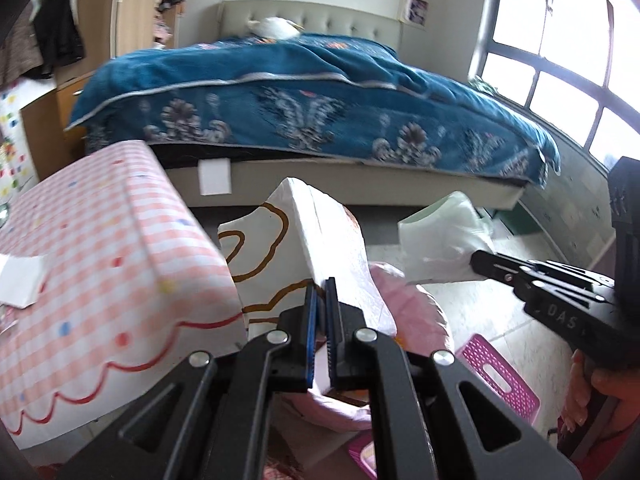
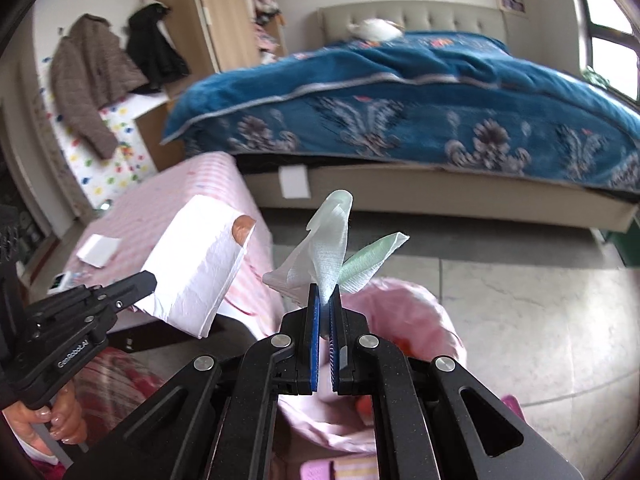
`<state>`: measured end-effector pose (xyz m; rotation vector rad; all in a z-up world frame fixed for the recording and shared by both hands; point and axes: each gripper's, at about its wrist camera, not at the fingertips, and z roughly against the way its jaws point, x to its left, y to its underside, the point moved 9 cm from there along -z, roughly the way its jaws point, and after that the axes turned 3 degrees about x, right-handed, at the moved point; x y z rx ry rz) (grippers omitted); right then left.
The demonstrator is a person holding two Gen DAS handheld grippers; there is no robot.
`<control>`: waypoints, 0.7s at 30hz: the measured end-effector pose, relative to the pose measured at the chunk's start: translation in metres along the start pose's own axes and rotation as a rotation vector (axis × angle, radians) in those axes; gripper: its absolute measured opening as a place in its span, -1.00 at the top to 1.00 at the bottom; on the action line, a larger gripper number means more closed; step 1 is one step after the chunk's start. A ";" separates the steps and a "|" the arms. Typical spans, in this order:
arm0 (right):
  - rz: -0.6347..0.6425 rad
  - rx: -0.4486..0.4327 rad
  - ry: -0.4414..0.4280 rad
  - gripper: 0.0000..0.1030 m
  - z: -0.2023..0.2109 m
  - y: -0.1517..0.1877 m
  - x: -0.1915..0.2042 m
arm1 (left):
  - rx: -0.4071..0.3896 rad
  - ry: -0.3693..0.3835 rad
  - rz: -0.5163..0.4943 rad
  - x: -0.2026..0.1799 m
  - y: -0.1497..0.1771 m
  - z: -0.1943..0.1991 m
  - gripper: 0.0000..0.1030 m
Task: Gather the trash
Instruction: 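Carry both items to the pink wastebasket and open both grippers over it, then move both tools back over the table toward the white paper box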
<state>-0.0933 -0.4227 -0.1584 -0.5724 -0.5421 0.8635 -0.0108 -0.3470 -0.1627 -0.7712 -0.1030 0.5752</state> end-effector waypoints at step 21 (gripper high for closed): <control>-0.067 0.013 -0.022 0.56 -0.017 0.003 -0.032 | -0.018 -0.030 0.042 0.021 -0.014 0.004 0.07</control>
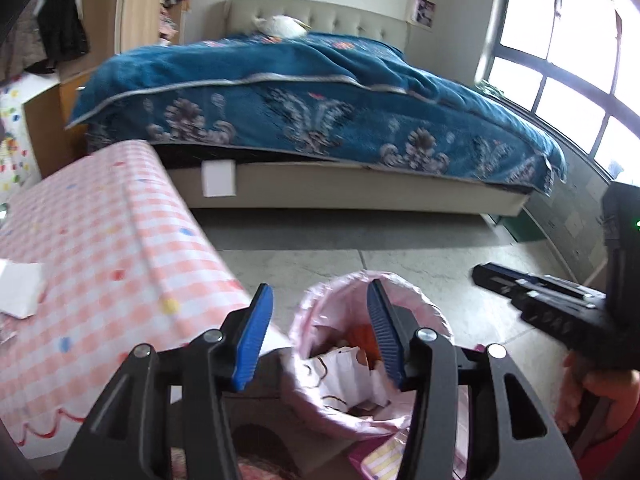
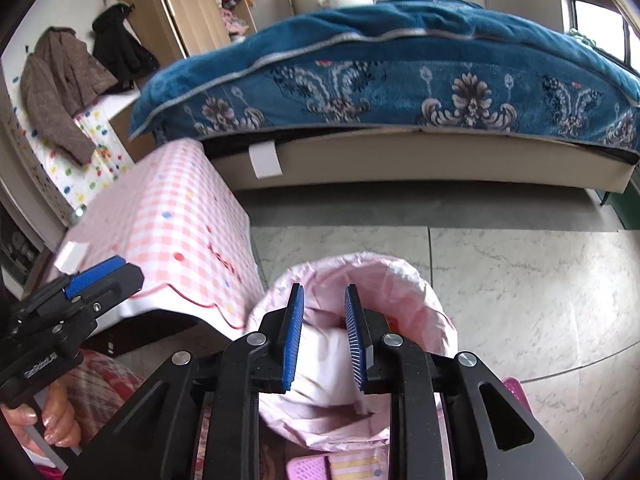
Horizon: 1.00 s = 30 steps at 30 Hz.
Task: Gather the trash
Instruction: 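Move both tools back over the table toward the white paper box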
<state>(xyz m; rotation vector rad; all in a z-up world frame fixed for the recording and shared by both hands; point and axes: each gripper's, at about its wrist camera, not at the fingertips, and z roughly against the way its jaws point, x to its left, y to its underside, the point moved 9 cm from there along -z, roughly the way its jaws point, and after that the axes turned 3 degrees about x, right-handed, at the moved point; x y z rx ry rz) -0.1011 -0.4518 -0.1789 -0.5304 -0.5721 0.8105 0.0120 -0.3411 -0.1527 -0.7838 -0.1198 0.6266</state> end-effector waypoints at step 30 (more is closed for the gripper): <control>0.495 0.048 -0.308 0.48 -0.022 0.007 0.291 | -0.098 -0.436 0.477 0.274 0.085 0.146 -0.17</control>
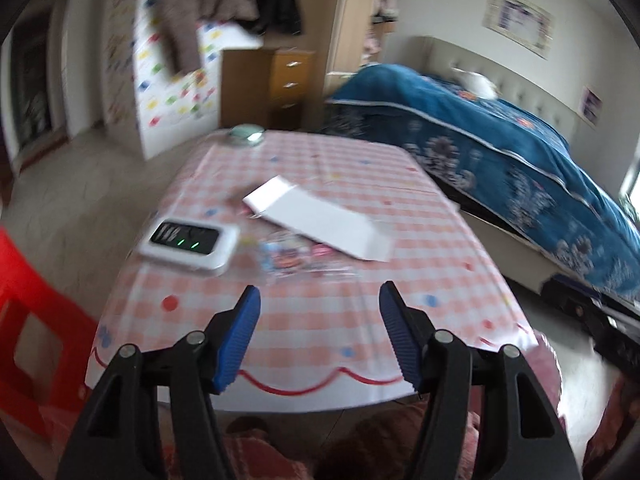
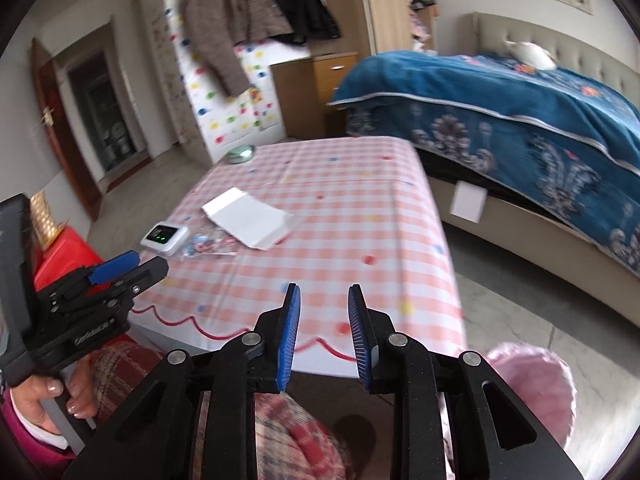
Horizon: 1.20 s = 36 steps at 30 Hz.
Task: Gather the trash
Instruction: 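Move both tools back over the table toward the white paper box, then grasp the white-and-red paper box with the right gripper and lift it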
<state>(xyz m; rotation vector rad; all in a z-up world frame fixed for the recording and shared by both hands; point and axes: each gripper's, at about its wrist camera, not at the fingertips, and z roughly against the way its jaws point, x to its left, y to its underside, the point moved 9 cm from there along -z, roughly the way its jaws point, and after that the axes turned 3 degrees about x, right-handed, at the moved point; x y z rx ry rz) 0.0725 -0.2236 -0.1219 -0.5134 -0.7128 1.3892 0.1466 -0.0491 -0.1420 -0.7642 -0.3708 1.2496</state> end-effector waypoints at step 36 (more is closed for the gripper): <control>0.240 0.201 -0.180 -0.74 -0.192 -0.075 0.080 | 0.012 -0.095 0.099 0.059 -0.021 -0.048 -0.17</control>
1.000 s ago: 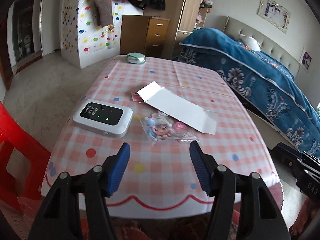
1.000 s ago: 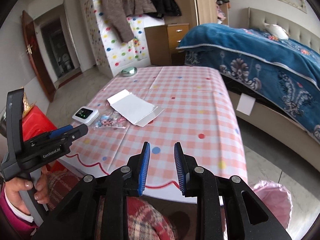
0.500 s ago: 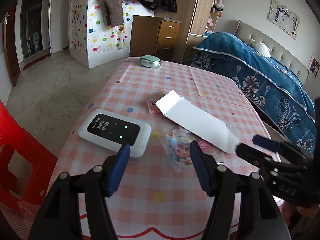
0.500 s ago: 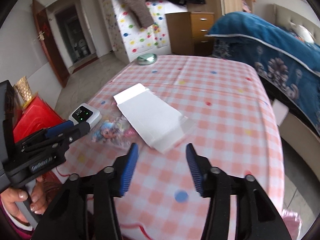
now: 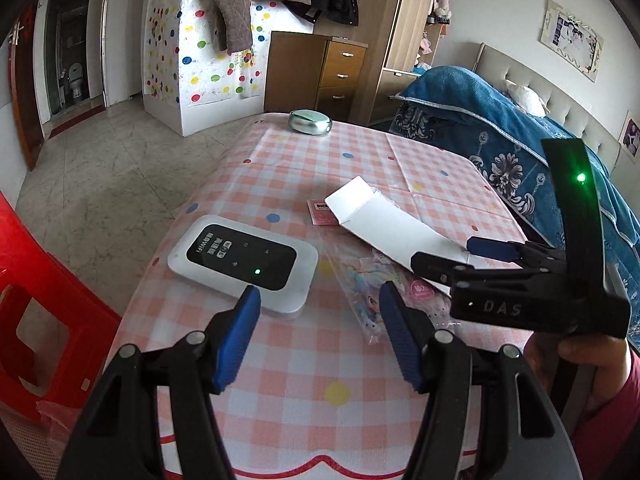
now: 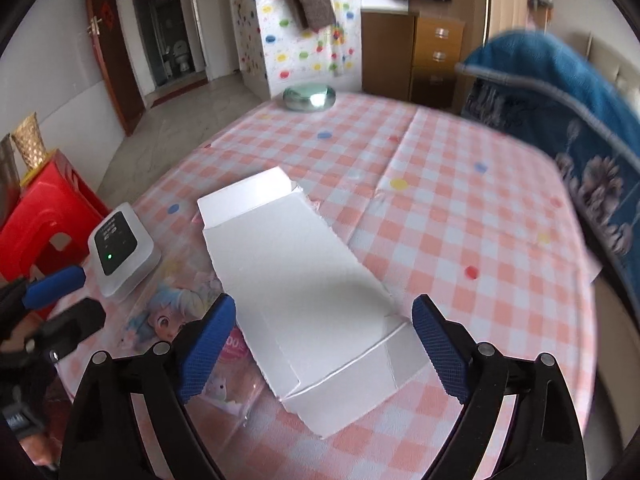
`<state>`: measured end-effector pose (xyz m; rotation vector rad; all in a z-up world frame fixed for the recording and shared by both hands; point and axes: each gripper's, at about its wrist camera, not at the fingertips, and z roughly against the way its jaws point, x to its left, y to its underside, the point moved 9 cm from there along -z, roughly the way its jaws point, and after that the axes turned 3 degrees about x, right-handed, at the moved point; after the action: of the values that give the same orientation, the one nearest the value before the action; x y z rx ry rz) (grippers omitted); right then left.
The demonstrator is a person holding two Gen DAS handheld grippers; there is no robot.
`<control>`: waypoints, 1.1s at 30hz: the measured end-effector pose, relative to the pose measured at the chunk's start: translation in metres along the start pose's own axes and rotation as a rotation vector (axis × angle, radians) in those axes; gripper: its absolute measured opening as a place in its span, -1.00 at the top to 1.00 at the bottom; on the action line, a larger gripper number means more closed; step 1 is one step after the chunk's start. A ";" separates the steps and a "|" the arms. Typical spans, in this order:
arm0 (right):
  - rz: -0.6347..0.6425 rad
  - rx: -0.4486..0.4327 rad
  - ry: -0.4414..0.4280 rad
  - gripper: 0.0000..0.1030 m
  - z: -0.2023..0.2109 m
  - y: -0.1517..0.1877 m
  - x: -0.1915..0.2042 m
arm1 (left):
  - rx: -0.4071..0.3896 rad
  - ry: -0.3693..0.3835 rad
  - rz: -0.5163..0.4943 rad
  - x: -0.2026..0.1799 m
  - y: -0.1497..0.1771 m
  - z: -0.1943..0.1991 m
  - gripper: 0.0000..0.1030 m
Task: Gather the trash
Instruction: 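Grasp the white-and-red paper box with the right gripper and lift it, then hold the box in the right gripper while left gripper grasps the clear doll sticker bag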
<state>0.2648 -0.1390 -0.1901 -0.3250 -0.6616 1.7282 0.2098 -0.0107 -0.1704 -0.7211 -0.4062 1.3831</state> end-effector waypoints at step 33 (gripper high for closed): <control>-0.151 -0.243 0.125 0.99 0.120 0.063 -0.016 | 0.120 0.085 -0.051 -0.036 0.024 -0.021 -0.17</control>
<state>0.1536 -0.1942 -0.1336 -0.5344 -0.7855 1.4736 0.1995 -0.0502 -0.1961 -0.6639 -0.2702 1.3130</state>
